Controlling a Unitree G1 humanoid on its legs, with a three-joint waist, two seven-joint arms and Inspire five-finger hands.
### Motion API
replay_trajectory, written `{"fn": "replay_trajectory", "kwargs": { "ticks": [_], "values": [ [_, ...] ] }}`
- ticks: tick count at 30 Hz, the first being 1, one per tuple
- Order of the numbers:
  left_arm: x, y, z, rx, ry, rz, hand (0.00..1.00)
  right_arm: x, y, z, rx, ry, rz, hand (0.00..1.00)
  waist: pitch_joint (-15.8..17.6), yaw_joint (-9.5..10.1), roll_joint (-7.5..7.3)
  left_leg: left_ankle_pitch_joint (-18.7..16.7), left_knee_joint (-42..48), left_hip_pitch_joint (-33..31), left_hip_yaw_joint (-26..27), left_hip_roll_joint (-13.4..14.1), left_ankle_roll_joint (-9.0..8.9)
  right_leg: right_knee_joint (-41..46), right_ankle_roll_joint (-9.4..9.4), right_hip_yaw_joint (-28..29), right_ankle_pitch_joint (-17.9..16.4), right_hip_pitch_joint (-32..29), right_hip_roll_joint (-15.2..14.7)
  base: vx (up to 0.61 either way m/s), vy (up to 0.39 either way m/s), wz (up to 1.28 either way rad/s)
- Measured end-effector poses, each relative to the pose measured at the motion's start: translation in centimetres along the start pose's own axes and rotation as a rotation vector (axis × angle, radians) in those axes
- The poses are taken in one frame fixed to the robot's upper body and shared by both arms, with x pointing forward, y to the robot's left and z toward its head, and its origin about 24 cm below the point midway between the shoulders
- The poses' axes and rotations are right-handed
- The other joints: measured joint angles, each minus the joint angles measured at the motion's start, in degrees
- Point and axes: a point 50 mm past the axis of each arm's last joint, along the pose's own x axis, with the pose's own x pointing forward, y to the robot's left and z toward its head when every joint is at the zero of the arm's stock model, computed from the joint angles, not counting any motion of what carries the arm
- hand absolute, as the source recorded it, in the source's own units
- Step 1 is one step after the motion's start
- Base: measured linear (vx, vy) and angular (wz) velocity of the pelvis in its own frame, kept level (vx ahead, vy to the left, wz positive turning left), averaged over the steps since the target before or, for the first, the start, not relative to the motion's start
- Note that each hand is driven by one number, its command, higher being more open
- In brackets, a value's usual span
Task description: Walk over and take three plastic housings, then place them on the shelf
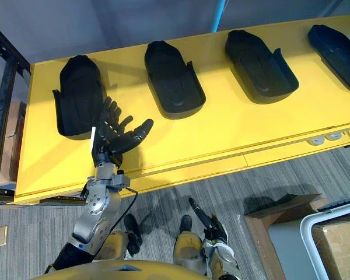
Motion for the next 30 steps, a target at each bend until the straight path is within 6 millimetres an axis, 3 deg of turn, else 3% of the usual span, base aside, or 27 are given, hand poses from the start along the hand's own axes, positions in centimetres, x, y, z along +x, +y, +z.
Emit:
{"fn": "replay_trajectory", "kwargs": {
  "ticks": [9, 15, 18, 25, 30],
  "values": [
    [-0.3, -0.6, -0.2, -0.006, -0.015, -0.164, 1.00, 0.0, 0.0, 0.0, 0.000, 0.002, 0.000, 1.00, 0.2, 0.04, -0.16, -0.9, 1.4, -0.8, -0.2, 0.0, 0.22, 0.0, 0.14, -0.2, -0.1, 0.0, 0.0, 0.00, 0.003, 0.01],
    [-1.5, -2.5, -0.9, 0.013, 0.023, -0.354, 1.00, 0.1, 0.1, 0.1, 0.003, -0.002, 0.002, 1.00, 0.3, -0.02, -0.19, -1.3, 1.8, -0.9, 0.1, 0.1, 0.29, -0.1, 0.16, 0.1, -0.1, 0.3, 0.0, 0.01, 0.004, -0.01],
    [-2.0, -3.4, -0.8, 0.100, -0.015, -0.416, 1.00, 0.1, 0.1, 0.1, 0.004, -0.015, 0.003, 1.00, 0.2, -0.14, -0.15, -1.3, 1.9, -0.9, 0.1, 0.3, 0.19, -0.1, 0.15, 0.2, -0.1, 0.3, 0.1, 0.00, 0.000, 0.00],
    [-2.5, -5.3, 1.6, 0.360, -0.253, -0.527, 1.00, 0.0, 0.0, 0.0, 0.004, -0.017, 0.001, 1.00, 0.1, -0.06, -0.07, -1.6, 2.1, -0.2, 0.1, 0.3, 0.18, -0.7, 0.41, 0.4, 0.2, 1.3, 0.2, 0.00, 0.002, 0.00],
    [-3.1, -6.5, 2.2, 0.490, -0.368, -0.561, 1.00, -0.2, -0.3, -0.5, 0.005, -0.009, -0.007, 1.00, -1.7, -0.08, 0.28, -2.7, 3.0, 0.1, 0.8, 0.4, 0.20, -1.1, 0.63, 1.0, 0.3, 1.7, 0.1, 0.01, 0.023, -0.07]
  ]
}}
